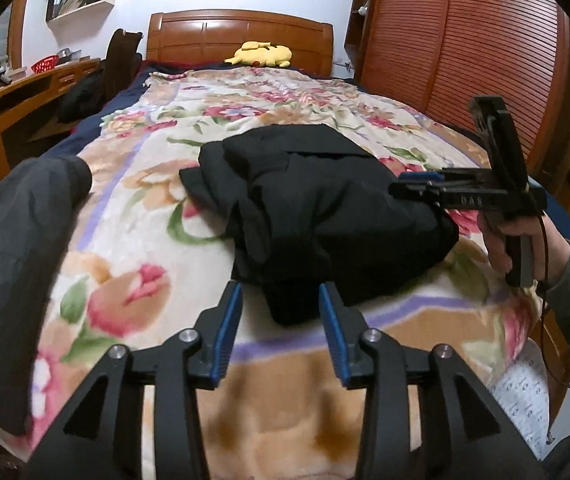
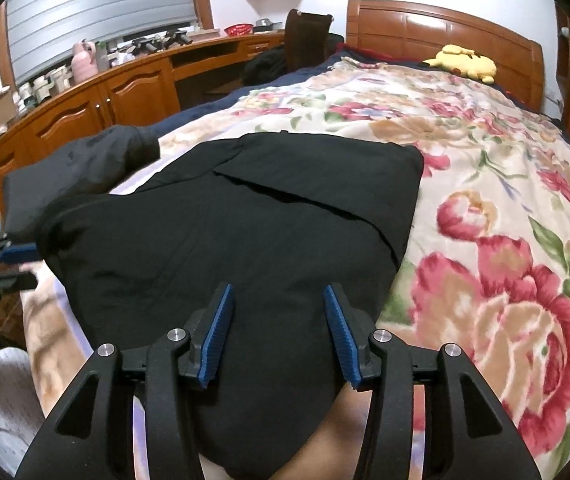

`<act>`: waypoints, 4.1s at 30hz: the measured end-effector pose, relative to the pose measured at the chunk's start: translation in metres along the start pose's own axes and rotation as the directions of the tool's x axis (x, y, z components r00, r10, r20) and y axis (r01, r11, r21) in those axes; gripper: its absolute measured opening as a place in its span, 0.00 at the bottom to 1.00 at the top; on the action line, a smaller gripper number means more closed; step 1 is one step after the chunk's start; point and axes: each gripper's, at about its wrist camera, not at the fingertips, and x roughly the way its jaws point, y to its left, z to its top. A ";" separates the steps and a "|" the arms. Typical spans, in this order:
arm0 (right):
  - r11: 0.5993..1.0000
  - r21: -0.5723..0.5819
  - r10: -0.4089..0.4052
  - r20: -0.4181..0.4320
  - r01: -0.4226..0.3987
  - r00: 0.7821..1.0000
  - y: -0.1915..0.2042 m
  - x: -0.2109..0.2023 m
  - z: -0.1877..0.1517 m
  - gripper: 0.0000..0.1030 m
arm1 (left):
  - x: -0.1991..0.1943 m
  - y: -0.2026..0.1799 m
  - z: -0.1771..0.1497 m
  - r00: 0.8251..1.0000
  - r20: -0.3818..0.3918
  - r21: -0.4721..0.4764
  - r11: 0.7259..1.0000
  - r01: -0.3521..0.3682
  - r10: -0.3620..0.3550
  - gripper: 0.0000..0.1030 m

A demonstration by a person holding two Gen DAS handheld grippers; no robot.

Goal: Fold large clothes

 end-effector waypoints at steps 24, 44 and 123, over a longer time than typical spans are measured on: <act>0.971 0.223 -0.078 -0.032 0.083 0.996 -0.102 0.078 0.076 0.53 | 0.045 0.012 -0.011 0.999 -0.028 -0.077 0.996 0.036 -0.039 0.44; 0.958 0.281 -0.025 -0.128 0.061 0.991 -0.127 0.119 0.071 0.72 | 0.051 0.005 -0.013 0.999 0.002 -0.064 0.997 0.049 -0.049 0.37; 0.966 -0.223 0.158 0.099 -0.133 0.983 0.258 0.130 0.241 0.17 | -0.188 0.270 -0.004 0.838 0.281 -0.228 0.880 -0.416 0.469 0.01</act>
